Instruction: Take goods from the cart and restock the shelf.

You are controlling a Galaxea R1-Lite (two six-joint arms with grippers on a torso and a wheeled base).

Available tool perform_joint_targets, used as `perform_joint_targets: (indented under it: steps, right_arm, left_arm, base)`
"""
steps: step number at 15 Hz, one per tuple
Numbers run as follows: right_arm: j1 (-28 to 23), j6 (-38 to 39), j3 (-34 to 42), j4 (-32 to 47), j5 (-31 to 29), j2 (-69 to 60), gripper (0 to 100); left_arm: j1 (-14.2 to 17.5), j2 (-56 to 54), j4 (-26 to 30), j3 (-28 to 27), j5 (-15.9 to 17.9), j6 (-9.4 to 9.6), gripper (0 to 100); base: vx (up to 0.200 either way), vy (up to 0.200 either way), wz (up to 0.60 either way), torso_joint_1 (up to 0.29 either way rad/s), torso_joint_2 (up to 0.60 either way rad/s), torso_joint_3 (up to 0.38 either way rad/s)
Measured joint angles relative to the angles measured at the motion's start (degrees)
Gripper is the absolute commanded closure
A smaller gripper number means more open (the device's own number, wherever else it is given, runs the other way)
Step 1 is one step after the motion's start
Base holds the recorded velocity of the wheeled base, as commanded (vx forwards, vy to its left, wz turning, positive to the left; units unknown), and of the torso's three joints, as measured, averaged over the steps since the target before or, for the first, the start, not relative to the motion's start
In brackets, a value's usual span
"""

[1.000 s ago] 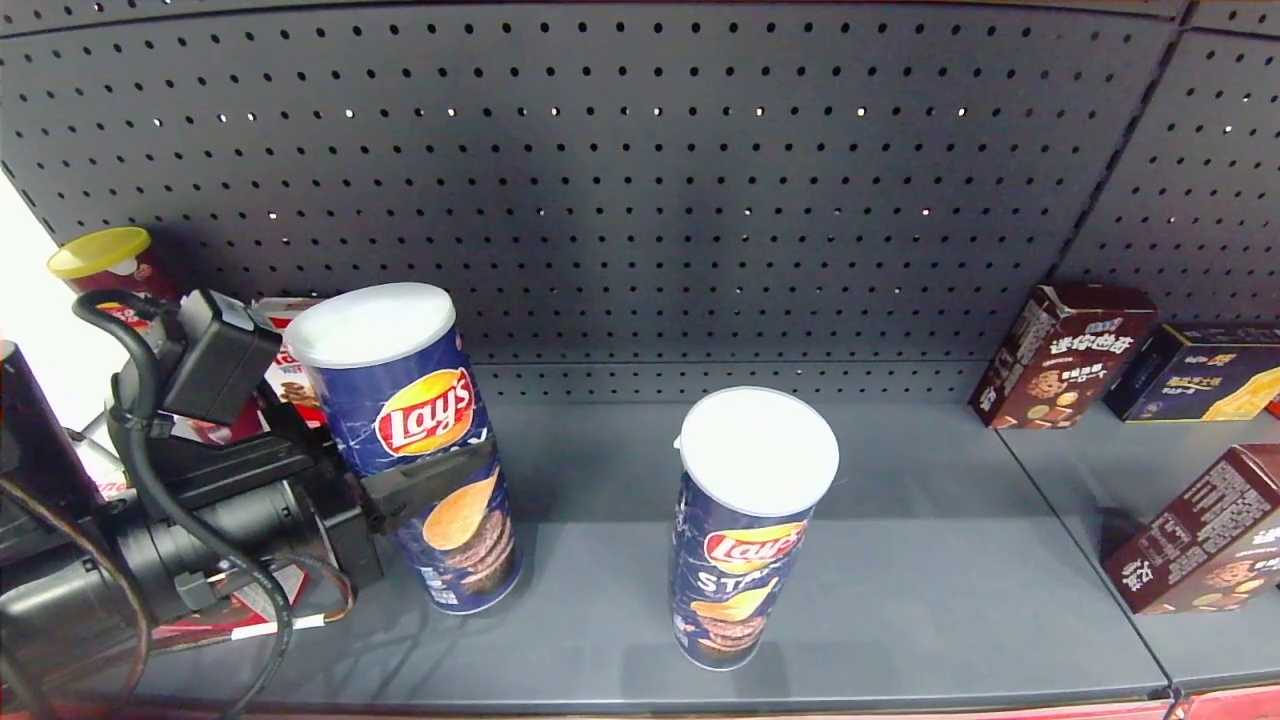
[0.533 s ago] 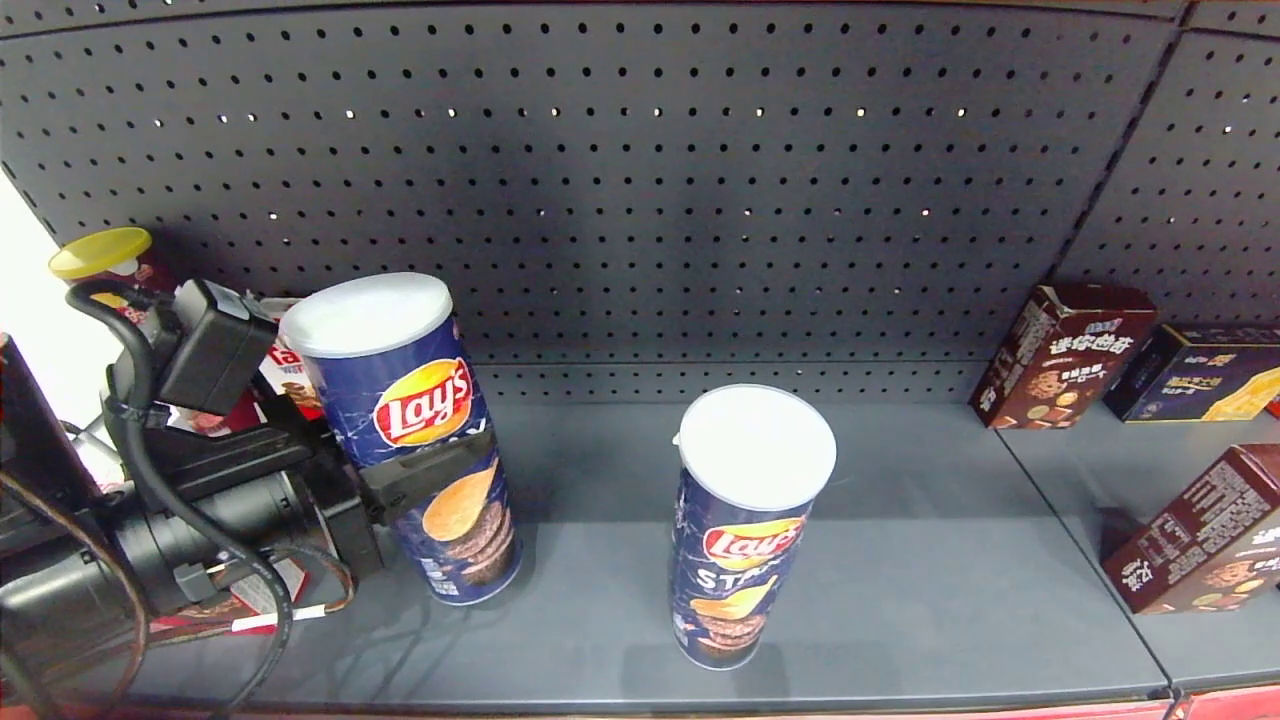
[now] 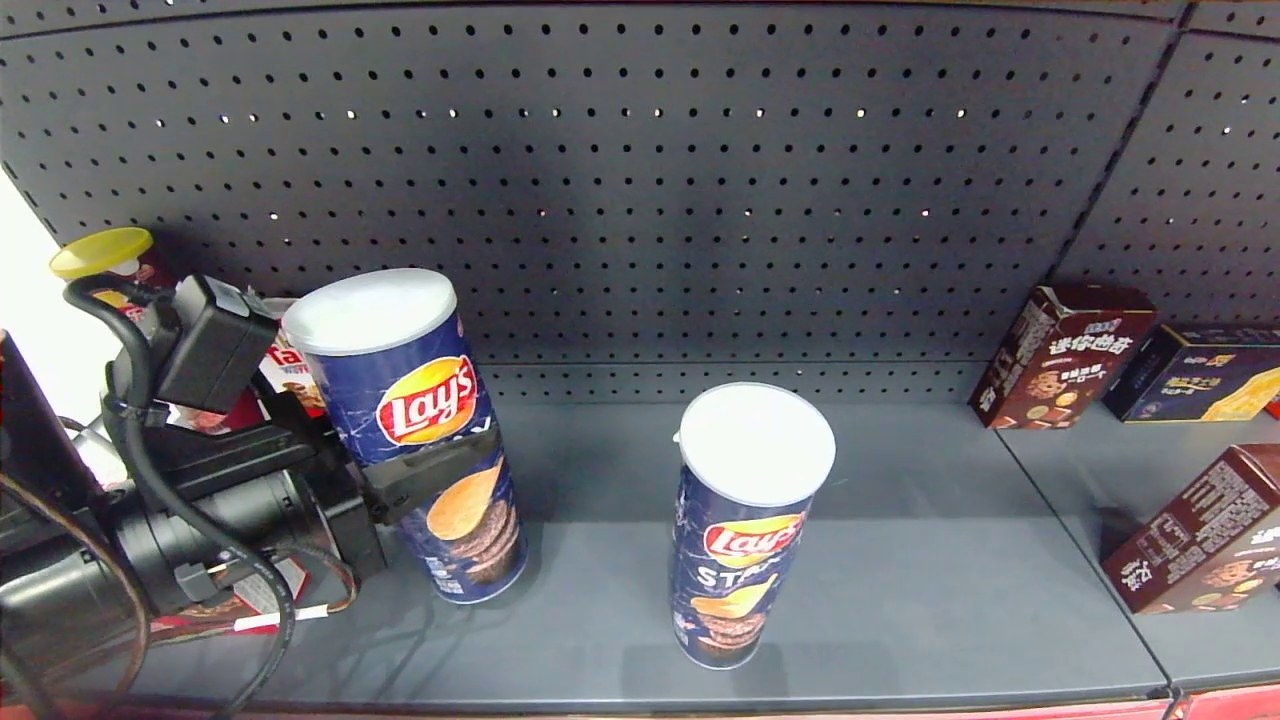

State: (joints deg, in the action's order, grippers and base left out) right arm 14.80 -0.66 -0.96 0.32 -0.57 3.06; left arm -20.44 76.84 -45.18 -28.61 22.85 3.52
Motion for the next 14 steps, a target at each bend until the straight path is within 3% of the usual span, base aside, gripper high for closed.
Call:
perform_joint_targets:
  steps: [5,9,14]
  right_arm:
    - [-6.6,-0.2,0.9,-0.4,-1.0,3.0,0]
    - [-23.6,-0.2,1.0,-0.4,-0.5,4.9,0]
    - [-22.8,-0.3,1.0,-0.4,1.7,2.8,0]
  left_arm:
    - [0.0,-0.5,0.1,0.2,0.1,-0.05,100]
    - [0.0,-0.9,0.0,0.2,0.1,0.00,100]
    - [-0.4,-0.9,-0.1,0.0,0.3,0.17,100]
  base:
    - [0.000,0.000,0.00,0.000,0.00,0.000]
    - [0.000,0.000,0.00,0.000,0.00,0.000]
    - [0.000,0.000,0.00,0.000,0.00,0.000]
